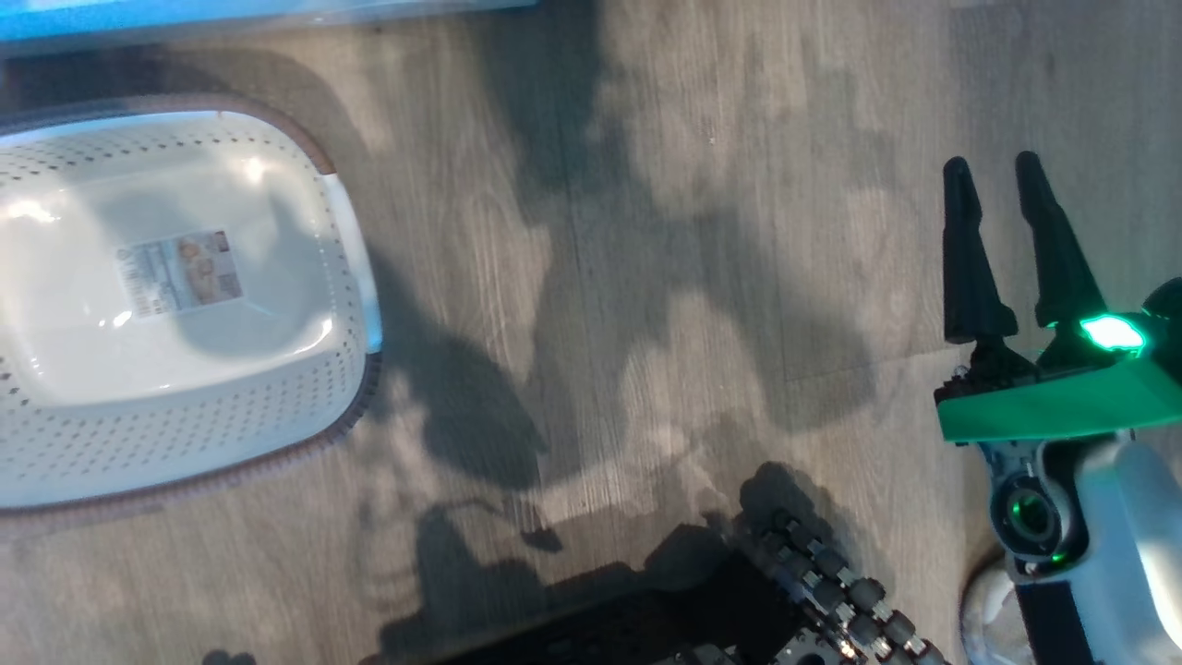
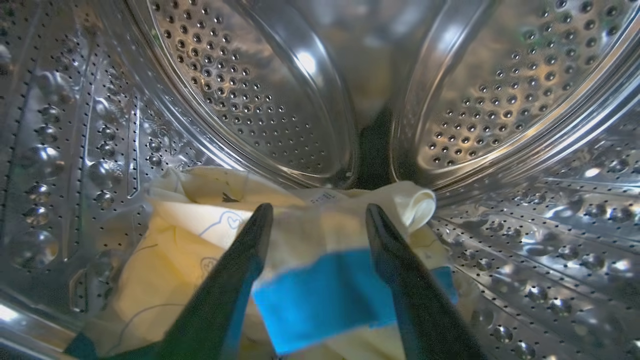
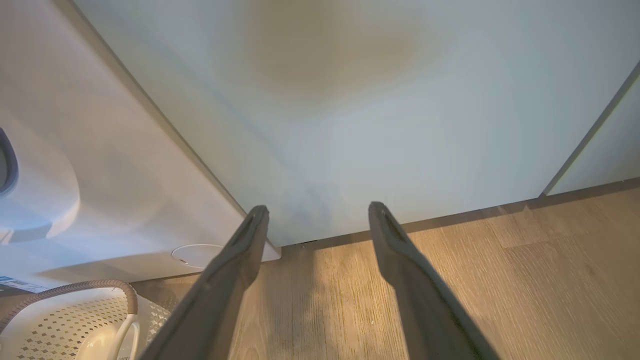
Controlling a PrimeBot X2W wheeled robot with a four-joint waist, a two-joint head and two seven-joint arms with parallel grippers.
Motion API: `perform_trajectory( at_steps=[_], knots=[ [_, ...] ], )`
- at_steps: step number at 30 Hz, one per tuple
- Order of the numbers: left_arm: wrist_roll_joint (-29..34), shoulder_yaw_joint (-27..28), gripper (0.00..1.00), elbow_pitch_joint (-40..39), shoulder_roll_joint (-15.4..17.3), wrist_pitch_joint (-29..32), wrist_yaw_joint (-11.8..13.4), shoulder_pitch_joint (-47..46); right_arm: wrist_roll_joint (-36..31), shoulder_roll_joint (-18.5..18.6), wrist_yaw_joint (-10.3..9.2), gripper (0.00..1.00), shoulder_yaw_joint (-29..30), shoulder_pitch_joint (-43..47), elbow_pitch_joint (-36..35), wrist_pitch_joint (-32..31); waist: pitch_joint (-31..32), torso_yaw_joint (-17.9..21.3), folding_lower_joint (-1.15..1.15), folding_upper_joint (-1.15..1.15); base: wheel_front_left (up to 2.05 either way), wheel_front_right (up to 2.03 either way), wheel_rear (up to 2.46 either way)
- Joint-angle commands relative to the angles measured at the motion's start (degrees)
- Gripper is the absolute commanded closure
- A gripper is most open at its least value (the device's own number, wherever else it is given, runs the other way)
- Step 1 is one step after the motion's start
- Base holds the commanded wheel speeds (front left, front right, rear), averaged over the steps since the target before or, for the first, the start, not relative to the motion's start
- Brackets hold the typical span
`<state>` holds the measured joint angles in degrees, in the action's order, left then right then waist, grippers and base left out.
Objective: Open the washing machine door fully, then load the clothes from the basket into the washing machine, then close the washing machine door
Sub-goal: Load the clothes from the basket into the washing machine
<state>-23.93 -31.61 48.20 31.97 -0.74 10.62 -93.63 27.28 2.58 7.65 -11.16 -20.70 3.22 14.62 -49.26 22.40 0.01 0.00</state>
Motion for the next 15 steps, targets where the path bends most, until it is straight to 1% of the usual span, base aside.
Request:
perform_trajectory(
  at_steps=[1,9,15],
  knots=[
    [-0.37,1.17,0.0,-1.32,1.37,-0.55,0.02,-1.38,-0.46,0.3,-0.16,0.0,-0.2,0.99,-1.22,0.38,0.49,-0.63,-0.01,0.0,0.0,0.0,0.0],
    [-2.95,1.74,0.0,-3.64,-0.91,-4.12,0.48,4.49,-2.17,0.3,-0.16,0.0,1.55,2.0,-1.77,0.38,3.08,-3.28,-0.01,0.0,0.0,0.0,0.0],
    [-5.12,2.48,0.0,-9.28,-1.56,-6.29,1.91,11.67,-3.53,0.3,-0.16,0.0,3.04,3.29,-2.09,0.38,5.35,-5.23,-0.01,0.0,0.0,0.0,0.0]
  ],
)
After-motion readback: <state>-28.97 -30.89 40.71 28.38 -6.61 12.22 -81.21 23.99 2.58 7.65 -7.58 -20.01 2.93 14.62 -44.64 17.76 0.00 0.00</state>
